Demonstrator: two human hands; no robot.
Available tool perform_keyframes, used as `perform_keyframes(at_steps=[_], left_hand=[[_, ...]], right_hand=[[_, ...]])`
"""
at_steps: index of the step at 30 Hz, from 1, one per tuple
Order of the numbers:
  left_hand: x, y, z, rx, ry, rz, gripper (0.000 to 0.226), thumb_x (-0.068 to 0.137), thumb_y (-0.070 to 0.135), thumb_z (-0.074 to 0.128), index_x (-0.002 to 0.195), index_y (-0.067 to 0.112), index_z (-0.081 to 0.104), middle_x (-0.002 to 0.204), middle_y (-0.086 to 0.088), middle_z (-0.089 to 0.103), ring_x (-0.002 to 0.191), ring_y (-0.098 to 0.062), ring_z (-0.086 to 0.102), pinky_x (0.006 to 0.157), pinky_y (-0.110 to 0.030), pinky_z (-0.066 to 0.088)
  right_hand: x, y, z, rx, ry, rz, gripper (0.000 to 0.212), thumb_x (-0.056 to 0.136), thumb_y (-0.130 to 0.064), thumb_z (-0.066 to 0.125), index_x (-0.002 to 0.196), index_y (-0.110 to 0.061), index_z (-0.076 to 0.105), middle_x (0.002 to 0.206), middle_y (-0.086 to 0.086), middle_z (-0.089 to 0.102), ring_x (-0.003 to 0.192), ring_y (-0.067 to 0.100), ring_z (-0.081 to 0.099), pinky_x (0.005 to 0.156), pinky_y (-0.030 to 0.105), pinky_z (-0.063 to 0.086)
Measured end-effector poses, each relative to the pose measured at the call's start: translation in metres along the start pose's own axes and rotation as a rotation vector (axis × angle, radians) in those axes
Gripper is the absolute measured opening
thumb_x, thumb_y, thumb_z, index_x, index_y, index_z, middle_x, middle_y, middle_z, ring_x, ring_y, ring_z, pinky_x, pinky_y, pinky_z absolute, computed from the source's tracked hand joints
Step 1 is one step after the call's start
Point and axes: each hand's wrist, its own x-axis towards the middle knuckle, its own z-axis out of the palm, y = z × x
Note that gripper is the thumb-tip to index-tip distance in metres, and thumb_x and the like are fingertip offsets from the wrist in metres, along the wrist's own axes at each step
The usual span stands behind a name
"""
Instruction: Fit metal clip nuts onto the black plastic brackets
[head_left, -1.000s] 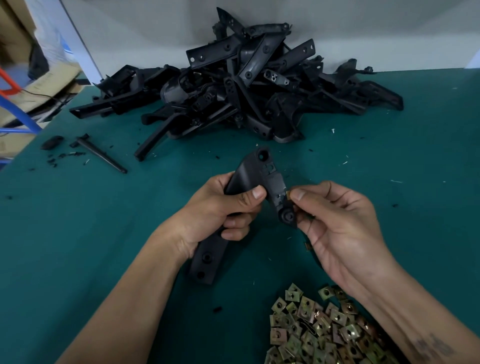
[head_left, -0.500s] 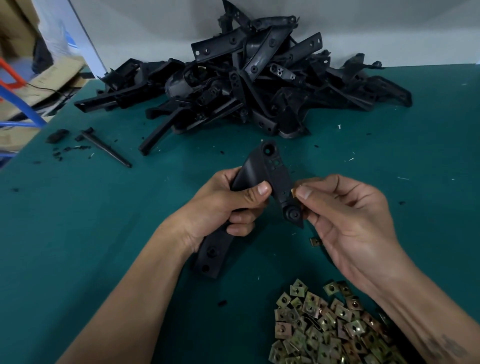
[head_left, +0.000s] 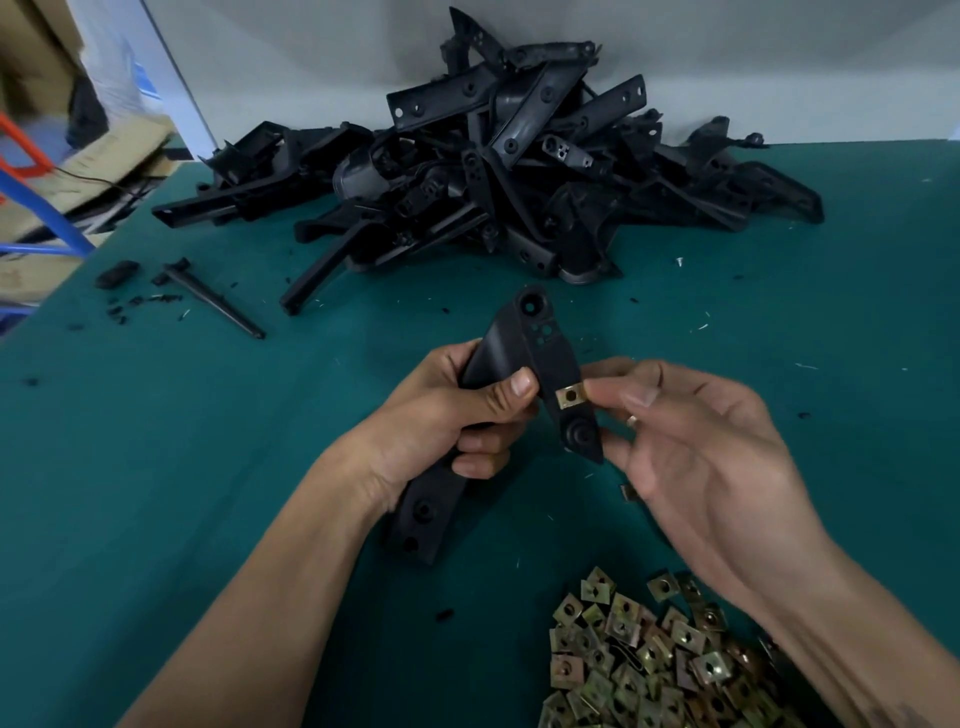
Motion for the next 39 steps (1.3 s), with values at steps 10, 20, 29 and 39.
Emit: perform_keyframes(at_steps=[10, 20, 29, 39], left_hand=[[0.001, 0.001, -0.003, 0.026, -0.026, -0.052, 0.020, 0.091, 0.022, 0.073, 0.080, 0.017, 0.056, 0.069, 0.001, 0.038, 0.046, -0.005, 0.031, 0.038, -0.017, 0.031], [0.001, 0.000, -0.001, 0.041, 0.005, -0.066, 0.025, 0.097, 0.023, 0.065, 0.079, 0.013, 0.050, 0.072, -0.002, 0.037, 0.046, -0.007, 0.029, 0.038, -0.019, 0.028], [0.004, -0.002, -0.002, -0.010, -0.037, -0.115, 0.035, 0.097, 0.035, 0.065, 0.089, 0.010, 0.042, 0.072, -0.002, 0.038, 0.046, -0.008, 0.028, 0.038, -0.018, 0.030], [0.003, -0.003, 0.001, -0.032, -0.046, -0.141, 0.029, 0.097, 0.034, 0.064, 0.084, 0.015, 0.048, 0.072, -0.002, 0.039, 0.045, -0.007, 0.029, 0.038, -0.018, 0.030]], right_hand=[[-0.005, -0.040, -0.062, -1.187, -0.331, 0.157, 0.024, 0.080, -0.052, 0.079, 0.102, -0.047, 0.072, 0.108, -0.016, 0.060, 0.099, 0.009, 0.057, 0.077, 0.024, 0.042], [0.001, -0.016, -0.058, -1.153, -0.166, -0.032, 0.015, 0.089, -0.019, 0.076, 0.086, -0.033, 0.069, 0.081, -0.013, 0.064, 0.072, 0.010, 0.060, 0.062, 0.021, 0.048], [0.014, 0.009, -0.021, -0.056, 0.126, -0.057, 0.018, 0.078, -0.004, 0.073, 0.093, -0.011, 0.078, 0.086, 0.012, 0.071, 0.078, 0.022, 0.066, 0.067, 0.028, 0.056], [0.019, 0.006, -0.018, 0.093, 0.132, 0.016, 0.018, 0.077, -0.008, 0.075, 0.094, -0.006, 0.071, 0.087, 0.009, 0.072, 0.078, 0.019, 0.068, 0.064, 0.029, 0.058]])
